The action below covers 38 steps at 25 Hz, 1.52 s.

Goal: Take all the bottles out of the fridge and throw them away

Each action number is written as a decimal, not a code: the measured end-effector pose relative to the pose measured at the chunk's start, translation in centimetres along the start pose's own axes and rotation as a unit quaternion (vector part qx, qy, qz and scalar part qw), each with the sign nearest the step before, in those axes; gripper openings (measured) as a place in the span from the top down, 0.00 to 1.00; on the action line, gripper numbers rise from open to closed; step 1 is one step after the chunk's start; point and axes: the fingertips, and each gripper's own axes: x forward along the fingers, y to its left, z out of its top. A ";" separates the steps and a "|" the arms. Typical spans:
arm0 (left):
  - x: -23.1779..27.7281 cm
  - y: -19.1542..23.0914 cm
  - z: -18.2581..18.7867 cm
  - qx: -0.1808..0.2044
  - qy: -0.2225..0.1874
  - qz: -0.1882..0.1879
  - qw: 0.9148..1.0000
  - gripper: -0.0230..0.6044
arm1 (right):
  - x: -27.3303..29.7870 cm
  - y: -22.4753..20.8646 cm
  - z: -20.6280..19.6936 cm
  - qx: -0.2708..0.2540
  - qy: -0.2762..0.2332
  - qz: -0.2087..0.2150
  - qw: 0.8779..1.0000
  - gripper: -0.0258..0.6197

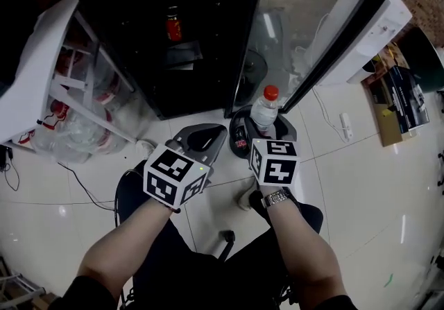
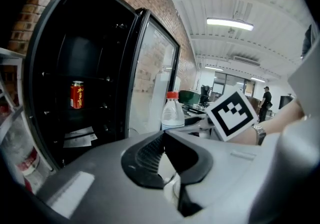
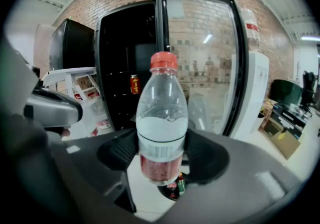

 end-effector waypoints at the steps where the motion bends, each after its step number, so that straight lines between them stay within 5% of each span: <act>1: 0.5 -0.1 -0.5 -0.003 0.005 -0.001 1.000 0.96 | 0.3 -0.4 -0.7 0.004 0.005 -0.001 1.000 0.52; 21: 8.2 3.9 -8.3 -0.053 0.079 -0.011 0.995 0.96 | 9.0 -3.9 -13.0 0.071 0.113 -0.006 0.991 0.50; 38: 8.9 7.6 -6.8 -0.059 0.076 -0.001 0.995 0.96 | 11.7 -3.9 -9.7 0.072 0.087 -0.006 0.994 0.54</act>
